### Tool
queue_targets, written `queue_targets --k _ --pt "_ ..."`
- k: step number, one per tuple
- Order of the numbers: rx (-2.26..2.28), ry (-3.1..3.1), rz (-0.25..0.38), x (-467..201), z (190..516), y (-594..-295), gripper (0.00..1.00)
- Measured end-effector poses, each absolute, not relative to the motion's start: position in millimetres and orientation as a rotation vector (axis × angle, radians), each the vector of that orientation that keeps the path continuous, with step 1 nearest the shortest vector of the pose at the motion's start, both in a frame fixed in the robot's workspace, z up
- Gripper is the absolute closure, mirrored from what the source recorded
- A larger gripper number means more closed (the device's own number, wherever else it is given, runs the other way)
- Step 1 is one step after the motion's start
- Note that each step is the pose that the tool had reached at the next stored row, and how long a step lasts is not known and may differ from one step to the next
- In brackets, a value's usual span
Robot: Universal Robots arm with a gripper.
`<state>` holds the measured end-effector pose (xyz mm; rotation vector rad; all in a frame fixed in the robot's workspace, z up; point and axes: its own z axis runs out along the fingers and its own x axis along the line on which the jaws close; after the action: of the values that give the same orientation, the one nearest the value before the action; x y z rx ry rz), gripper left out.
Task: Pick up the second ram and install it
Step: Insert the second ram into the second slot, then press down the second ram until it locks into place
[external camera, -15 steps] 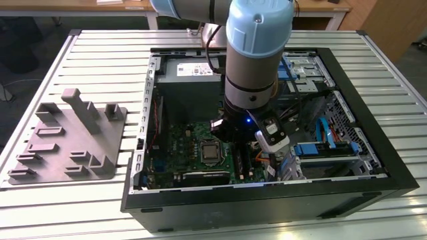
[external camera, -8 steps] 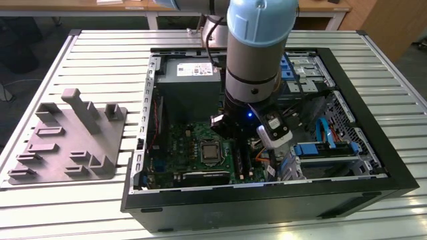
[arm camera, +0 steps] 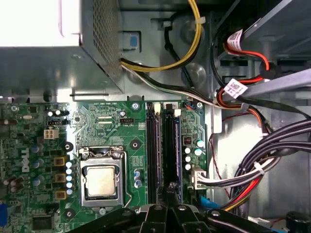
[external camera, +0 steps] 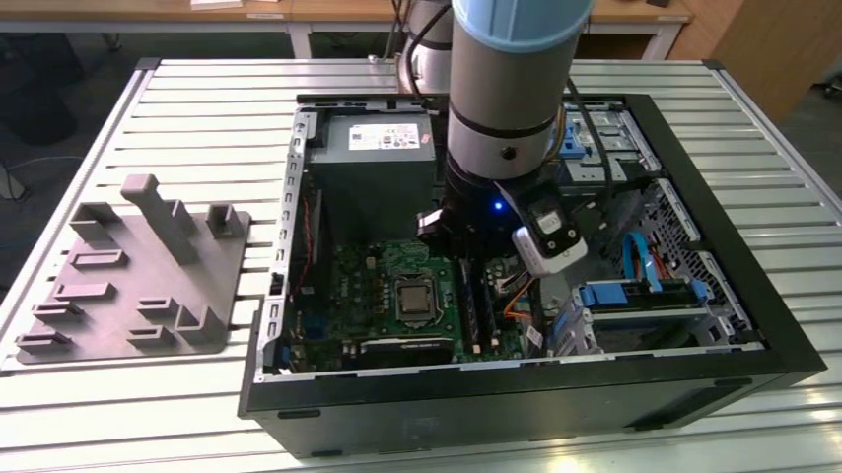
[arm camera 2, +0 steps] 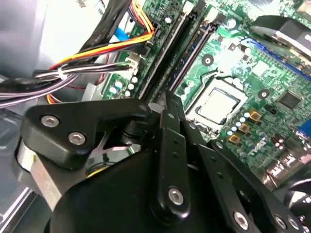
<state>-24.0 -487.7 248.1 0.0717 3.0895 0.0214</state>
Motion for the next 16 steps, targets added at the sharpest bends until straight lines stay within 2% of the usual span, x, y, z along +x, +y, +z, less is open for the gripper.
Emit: queue_targets --k 16 --pt "0.072 3.09 0.021 -24.0 252.4 -487.4 0.9"
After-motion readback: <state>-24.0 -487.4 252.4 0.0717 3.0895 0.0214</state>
